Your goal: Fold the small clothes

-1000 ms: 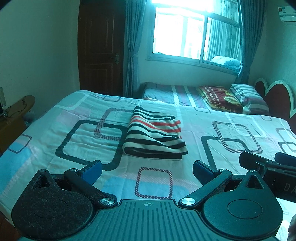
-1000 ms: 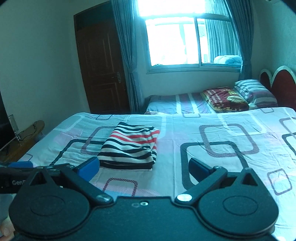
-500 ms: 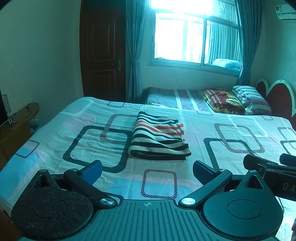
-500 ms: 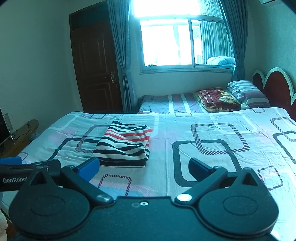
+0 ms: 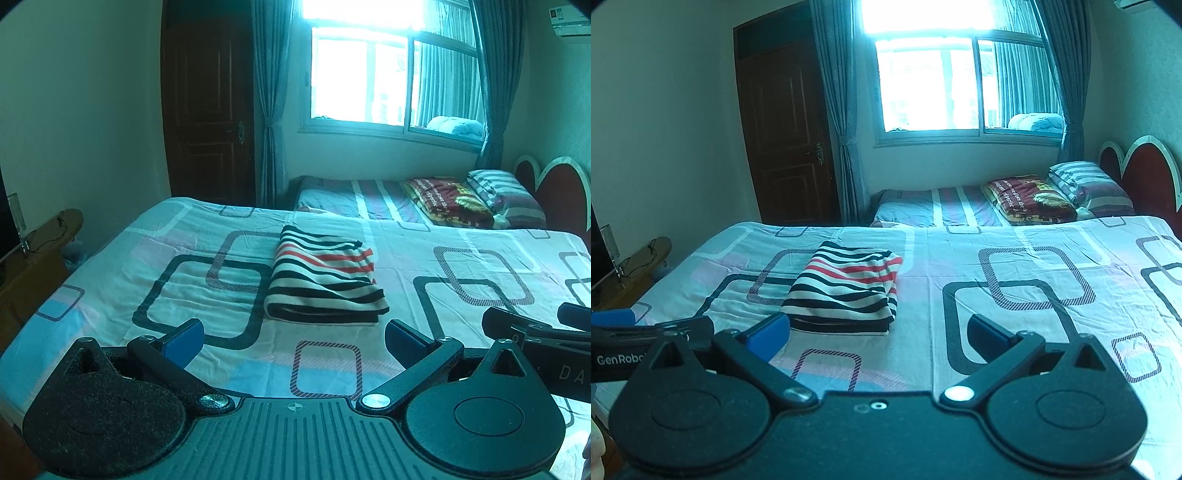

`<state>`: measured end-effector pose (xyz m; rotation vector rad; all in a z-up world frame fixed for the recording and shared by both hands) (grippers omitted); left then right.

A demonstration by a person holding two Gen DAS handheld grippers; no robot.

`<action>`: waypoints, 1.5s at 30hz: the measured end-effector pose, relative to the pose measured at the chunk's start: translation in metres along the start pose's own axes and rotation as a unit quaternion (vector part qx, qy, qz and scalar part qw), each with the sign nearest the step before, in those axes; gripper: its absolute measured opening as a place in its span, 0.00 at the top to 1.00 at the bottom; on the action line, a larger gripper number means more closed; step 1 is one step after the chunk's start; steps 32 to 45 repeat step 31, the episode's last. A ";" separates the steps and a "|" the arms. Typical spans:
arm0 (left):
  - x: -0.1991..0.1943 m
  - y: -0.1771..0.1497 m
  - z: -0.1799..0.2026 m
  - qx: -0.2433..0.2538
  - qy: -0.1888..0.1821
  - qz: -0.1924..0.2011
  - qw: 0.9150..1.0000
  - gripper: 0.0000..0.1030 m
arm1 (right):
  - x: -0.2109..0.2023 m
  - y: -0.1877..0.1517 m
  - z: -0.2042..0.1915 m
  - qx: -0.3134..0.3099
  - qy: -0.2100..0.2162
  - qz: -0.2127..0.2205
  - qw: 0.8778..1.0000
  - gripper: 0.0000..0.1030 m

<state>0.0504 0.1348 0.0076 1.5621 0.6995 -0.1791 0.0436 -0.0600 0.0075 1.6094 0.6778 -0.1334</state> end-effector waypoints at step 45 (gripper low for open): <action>0.024 0.004 0.020 0.018 -0.011 0.011 1.000 0.00 | 0.017 0.000 0.016 0.014 -0.004 -0.013 1.000 0.01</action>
Point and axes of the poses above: each gripper's, at about its wrist camera, not at the fingertips, and x roughly the way its jaws point, z to its right, y to its top, the point moved 4 cm from there along x, roughly the way its jaws point, and after that the axes turned 14 degrees about y, right-handed, at the moved point
